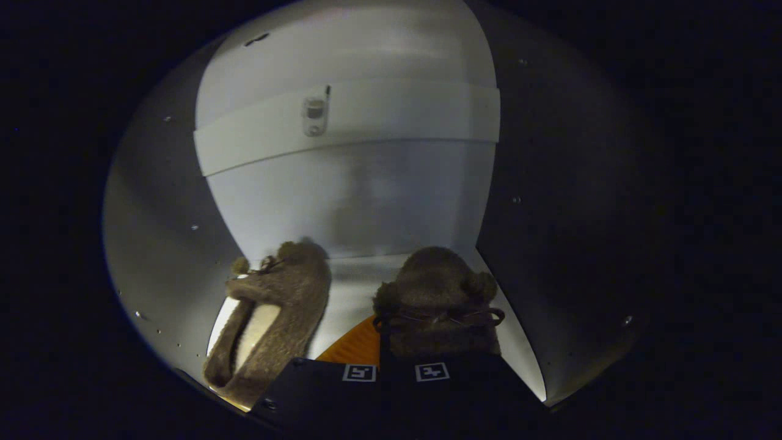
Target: Open the shoe cabinet door, grab the shoes and put them into the shoe cabinet, then close the shoe cabinet door.
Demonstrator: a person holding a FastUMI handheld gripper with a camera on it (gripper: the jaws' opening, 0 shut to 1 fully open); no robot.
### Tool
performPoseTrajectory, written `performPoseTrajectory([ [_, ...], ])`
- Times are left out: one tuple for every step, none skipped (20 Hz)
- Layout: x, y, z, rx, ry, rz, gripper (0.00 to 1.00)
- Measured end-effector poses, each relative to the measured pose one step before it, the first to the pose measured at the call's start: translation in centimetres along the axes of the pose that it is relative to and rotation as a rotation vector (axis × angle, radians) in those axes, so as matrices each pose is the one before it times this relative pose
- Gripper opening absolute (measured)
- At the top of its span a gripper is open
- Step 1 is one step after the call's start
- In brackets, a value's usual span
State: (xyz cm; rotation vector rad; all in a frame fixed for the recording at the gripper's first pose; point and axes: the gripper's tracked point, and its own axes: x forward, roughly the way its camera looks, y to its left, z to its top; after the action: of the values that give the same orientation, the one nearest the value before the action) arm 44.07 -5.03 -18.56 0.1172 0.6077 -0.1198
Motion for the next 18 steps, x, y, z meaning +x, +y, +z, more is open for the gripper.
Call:
performPoseTrajectory([
  [0.368, -0.12, 0.177, 0.00887, 0.00799, -0.01349, 0.08],
  [0.098, 0.103, 0.074, -0.00032, 0.00511, -0.00726, 0.11],
  [-0.188, -0.086, -0.146, -0.0109, 0.0149, -0.01062, 0.14],
  [-0.016, 0.315, -0.279, -0.0064, 0.01517, 0.00523, 0.15],
  [-0.054, 0.518, -0.385, -0.00569, 0.01562, 0.02248, 0.15],
  [-0.224, 0.254, -0.203, -0.01337, 0.00403, 0.00734, 0.26],
  [-0.604, 0.287, -0.126, -0.0172, 0.00555, 0.0084, 0.37],
  [-0.585, 0.151, -0.305, -0.01956, 0.00668, 0.00199, 0.48],
  [-0.55, -0.057, -0.153, -0.01835, 0.00005, -0.00402, 0.59],
  [-0.56, -0.172, 0.013, -0.01587, -0.00425, -0.00482, 0.71],
  [-0.681, -0.044, 0.005, -0.0054, 0.00045, 0.00162, 0.82],
  [-0.701, 0.031, -0.08, 0.00307, 0.00258, 0.00747, 0.93],
  [-0.668, -0.215, 0.218, 0.00502, -0.0055, -0.00087, 0.95],
  [-0.923, -0.226, 0.204, 0.00678, -0.00657, 0.00041, 0.98],
  [-0.94, -0.103, 0.143, 0.00398, -0.00369, 0.00213, 0.99],
  [-0.784, -0.128, 0.17, 0.0027, -0.00652, 0.00242, 0.99],
  [-0.971, -0.127, 0.352, 0.00098, -0.01648, 0.00276, 0.99],
  [-1.097, -0.17, 0.82, 0.00365, -0.03365, -0.00073, 0.98],
])
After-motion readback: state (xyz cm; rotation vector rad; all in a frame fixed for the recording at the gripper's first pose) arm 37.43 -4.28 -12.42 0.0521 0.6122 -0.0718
